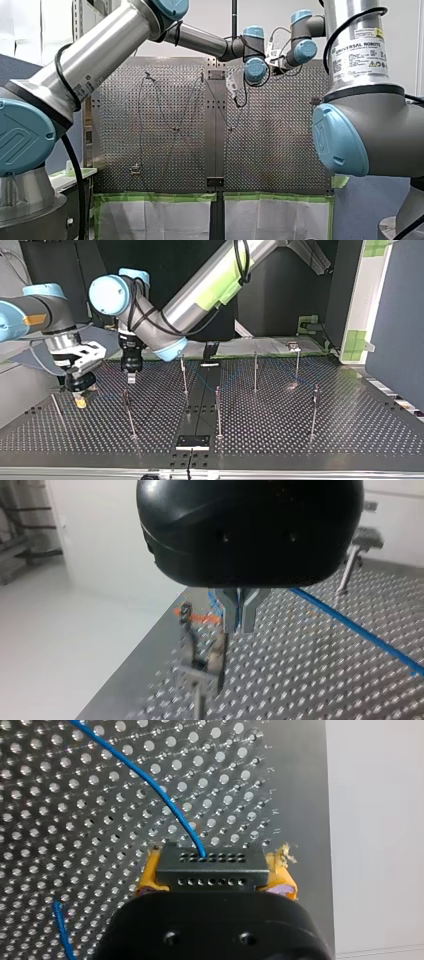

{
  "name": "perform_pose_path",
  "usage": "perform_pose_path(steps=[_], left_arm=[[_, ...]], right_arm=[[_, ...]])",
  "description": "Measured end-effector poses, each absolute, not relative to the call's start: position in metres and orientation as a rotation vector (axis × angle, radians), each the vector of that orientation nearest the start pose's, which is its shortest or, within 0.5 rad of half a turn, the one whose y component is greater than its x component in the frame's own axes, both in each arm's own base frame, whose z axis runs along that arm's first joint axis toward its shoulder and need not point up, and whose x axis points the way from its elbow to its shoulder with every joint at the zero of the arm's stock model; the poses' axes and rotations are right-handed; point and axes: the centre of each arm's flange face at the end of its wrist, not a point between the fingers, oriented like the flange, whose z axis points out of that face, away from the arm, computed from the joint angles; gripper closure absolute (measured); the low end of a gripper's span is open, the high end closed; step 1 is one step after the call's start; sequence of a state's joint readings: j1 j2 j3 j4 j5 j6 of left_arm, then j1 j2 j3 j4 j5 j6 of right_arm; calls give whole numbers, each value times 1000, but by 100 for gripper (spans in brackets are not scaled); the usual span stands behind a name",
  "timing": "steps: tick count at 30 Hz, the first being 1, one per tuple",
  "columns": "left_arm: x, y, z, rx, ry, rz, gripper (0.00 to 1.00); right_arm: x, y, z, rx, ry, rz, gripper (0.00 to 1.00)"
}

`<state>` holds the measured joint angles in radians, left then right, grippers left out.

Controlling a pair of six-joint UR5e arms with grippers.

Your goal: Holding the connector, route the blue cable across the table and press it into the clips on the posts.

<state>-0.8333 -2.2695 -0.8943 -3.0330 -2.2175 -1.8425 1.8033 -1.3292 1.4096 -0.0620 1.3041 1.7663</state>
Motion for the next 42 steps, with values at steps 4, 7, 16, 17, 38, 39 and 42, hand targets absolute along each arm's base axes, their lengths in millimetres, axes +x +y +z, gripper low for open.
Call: perform_pose_path(steps=[4, 7, 16, 17, 38, 39, 42], left_arm=[[443, -611, 378, -44, 1551, -414, 100], [439, -611, 368, -9, 1581, -415, 100], [438, -606, 362, 5, 1598, -411, 100], [439, -605, 363, 1, 1596, -412, 100], [452, -595, 381, -31, 1558, -440, 100], [452, -595, 381, -26, 1558, -445, 100], [453, -596, 381, -17, 1559, -460, 100]], right_arm=[[290, -531, 432, 1544, -1141, 1674, 100], [289, -530, 427, 1554, -1146, 1665, 100], [290, -527, 428, 1554, -1140, 1666, 100], [291, -526, 429, 1553, -1139, 1667, 100], [286, -520, 460, 1503, -1098, 1702, 100], [286, -520, 461, 1502, -1098, 1703, 100], [286, -520, 463, 1499, -1095, 1704, 100]])
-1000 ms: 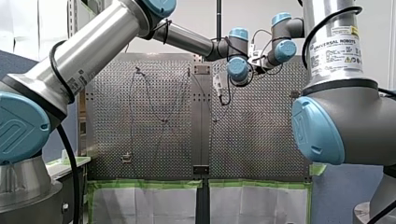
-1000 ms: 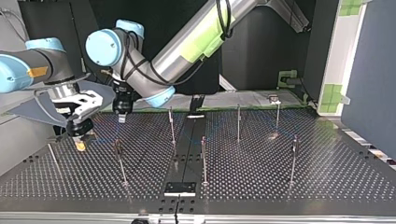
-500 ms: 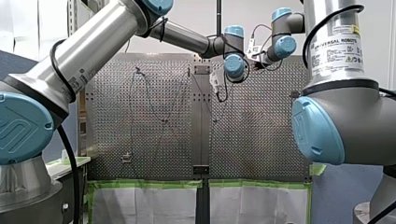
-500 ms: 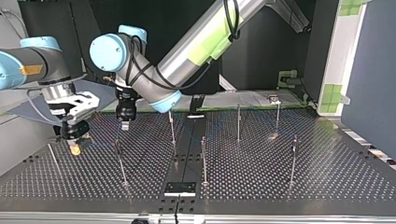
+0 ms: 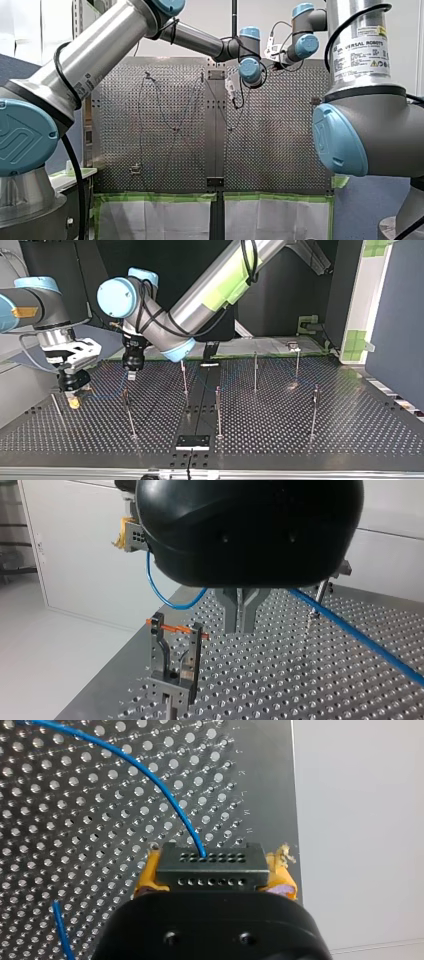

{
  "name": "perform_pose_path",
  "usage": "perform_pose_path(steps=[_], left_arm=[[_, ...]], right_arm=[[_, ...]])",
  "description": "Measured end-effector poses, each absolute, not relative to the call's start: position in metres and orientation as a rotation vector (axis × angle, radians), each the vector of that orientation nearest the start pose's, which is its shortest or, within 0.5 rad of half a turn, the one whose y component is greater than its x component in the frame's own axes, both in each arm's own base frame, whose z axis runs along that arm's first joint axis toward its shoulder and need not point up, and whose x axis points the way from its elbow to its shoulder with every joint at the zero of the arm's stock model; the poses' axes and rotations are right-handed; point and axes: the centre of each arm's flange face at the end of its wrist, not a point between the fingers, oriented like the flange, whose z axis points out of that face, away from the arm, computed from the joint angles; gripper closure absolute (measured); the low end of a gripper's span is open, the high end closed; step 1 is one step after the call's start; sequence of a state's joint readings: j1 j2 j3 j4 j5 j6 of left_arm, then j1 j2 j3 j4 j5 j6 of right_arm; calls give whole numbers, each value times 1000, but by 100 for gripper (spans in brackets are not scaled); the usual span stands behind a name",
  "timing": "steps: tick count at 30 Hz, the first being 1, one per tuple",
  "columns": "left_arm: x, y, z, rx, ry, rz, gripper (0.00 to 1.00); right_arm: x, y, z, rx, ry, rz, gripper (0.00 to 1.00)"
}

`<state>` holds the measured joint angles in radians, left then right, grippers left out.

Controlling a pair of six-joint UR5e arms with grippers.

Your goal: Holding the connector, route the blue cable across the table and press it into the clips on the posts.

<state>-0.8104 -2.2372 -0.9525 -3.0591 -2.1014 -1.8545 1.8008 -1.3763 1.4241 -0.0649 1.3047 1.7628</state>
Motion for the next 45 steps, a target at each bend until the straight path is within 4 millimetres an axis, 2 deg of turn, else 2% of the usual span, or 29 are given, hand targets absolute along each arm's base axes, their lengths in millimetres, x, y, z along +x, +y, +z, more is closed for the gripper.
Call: perform_pose_path(steps=[6, 19, 23, 28, 33, 34, 35, 36, 37, 38, 39, 41, 42, 43, 45], left_arm=[[463, -589, 382, -37, 1550, -458, 100], [503, -567, 387, -111, 1473, -456, 100], [515, -560, 380, -105, 1465, -466, 100], [528, -557, 363, -80, 1480, -473, 100], [531, -558, 359, -55, 1484, -492, 100], [532, -559, 359, -50, 1484, -498, 94], [532, -559, 359, -47, 1484, -501, 78], [532, -559, 359, -45, 1484, -504, 78], [532, -559, 359, -43, 1485, -507, 65], [532, -559, 359, -42, 1485, -508, 44], [532, -559, 359, -42, 1486, -510, 44], [531, -559, 358, -43, 1488, -511, 13], [531, -559, 358, -44, 1488, -511, 13], [531, -559, 358, -44, 1489, -512, 0], [531, -559, 358, -45, 1491, -514, 0]], right_arm=[[288, -520, 463, 1500, -1090, 1708, 100], [285, -524, 460, 1498, -1092, 1707, 100], [285, -526, 458, 1499, -1094, 1705, 100], [285, -534, 443, 1515, -1117, 1691, 100], [285, -537, 438, 1519, -1124, 1686, 100], [284, -537, 438, 1519, -1124, 1686, 100], [284, -537, 438, 1519, -1124, 1686, 100], [284, -537, 438, 1518, -1124, 1685, 100], [284, -537, 438, 1518, -1124, 1685, 100], [284, -537, 438, 1518, -1124, 1685, 100], [284, -537, 438, 1518, -1124, 1686, 100], [284, -537, 438, 1518, -1125, 1686, 100], [284, -537, 438, 1518, -1124, 1686, 100], [284, -538, 438, 1518, -1125, 1686, 100], [284, -538, 438, 1518, -1125, 1686, 100]])
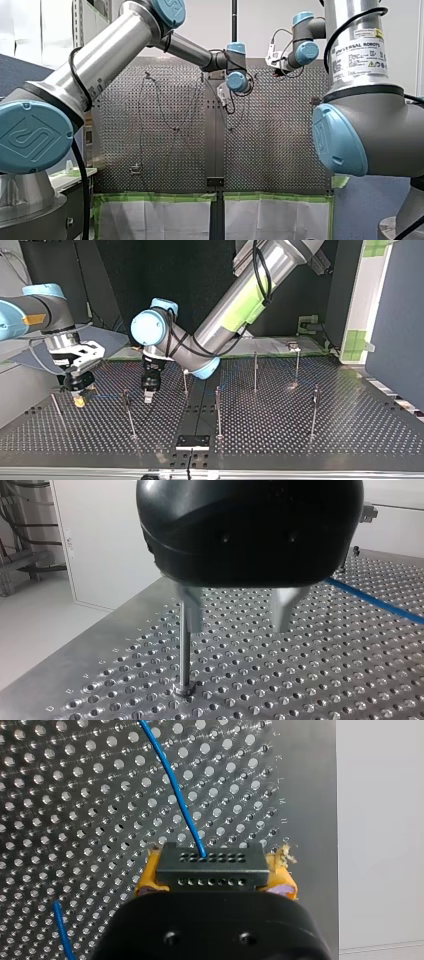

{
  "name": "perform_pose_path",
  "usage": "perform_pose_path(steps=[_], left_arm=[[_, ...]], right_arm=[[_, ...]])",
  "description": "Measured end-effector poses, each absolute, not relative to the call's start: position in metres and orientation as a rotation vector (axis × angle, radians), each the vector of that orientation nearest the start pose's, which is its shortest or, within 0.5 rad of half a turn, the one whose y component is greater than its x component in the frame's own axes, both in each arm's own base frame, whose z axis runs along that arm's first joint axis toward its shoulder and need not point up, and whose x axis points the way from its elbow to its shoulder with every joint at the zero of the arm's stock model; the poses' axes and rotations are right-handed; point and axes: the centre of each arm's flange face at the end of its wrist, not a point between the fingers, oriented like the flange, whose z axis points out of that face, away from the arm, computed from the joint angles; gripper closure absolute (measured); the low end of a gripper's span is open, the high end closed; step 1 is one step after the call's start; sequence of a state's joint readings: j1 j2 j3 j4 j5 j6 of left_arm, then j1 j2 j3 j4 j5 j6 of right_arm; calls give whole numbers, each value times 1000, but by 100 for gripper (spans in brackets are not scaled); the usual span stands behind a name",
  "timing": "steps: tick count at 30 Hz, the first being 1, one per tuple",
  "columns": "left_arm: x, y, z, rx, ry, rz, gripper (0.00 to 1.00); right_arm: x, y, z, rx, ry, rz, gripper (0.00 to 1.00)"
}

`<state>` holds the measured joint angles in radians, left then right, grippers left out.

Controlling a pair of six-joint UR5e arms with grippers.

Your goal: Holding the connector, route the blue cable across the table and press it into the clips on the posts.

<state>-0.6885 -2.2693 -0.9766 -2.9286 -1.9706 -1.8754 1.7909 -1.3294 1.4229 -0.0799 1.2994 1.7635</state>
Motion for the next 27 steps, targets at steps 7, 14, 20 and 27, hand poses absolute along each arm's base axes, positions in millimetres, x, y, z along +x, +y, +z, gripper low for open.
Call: perform_pose_path(steps=[7, 14, 20, 27], left_arm=[[528, -558, 356, -40, 1520, -505, 0], [514, -555, 370, -28, 1549, -494, 0], [496, -551, 384, -4, 1573, -506, 0], [471, -548, 398, 52, 1582, -557, 0]], right_arm=[[284, -538, 438, 1517, -1123, 1686, 100], [284, -538, 438, 1516, -1122, 1686, 100], [284, -538, 438, 1515, -1122, 1686, 100], [284, -538, 438, 1515, -1122, 1686, 100]])
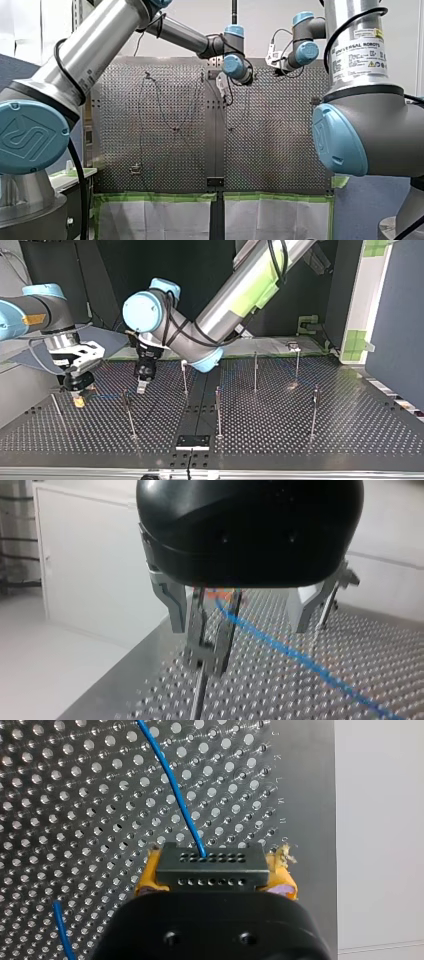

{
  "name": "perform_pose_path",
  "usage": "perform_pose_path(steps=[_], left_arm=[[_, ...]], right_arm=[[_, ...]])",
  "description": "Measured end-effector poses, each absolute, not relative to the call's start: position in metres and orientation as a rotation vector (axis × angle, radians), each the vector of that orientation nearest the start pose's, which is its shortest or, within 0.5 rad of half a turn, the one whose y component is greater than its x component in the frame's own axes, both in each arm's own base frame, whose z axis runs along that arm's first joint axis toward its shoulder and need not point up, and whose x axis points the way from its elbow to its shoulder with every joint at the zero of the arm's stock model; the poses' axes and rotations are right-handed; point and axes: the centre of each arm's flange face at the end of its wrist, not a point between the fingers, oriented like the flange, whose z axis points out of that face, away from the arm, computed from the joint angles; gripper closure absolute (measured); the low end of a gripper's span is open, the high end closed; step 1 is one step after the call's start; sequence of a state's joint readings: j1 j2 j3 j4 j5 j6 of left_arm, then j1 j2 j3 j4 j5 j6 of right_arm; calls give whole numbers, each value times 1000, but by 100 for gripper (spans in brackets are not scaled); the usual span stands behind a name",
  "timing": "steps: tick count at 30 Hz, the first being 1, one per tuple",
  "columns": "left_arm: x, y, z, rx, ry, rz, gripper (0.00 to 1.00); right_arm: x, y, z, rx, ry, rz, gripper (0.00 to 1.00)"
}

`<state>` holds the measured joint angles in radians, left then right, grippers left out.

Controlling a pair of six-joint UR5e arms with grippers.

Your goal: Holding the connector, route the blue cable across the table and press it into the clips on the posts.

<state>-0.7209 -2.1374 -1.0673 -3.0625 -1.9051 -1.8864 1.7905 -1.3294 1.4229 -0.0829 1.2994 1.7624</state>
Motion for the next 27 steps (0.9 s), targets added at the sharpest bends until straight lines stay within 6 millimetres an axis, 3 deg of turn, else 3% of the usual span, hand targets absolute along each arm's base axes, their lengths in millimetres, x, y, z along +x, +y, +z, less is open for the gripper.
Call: perform_pose_path(steps=[10, 27], left_arm=[[438, -530, 410, 110, 1637, -548, 0], [414, -488, 446, -22, 1518, -496, 0]], right_arm=[[285, -537, 437, 1521, -1120, 1685, 100], [289, -535, 437, 1527, -1114, 1687, 100]])
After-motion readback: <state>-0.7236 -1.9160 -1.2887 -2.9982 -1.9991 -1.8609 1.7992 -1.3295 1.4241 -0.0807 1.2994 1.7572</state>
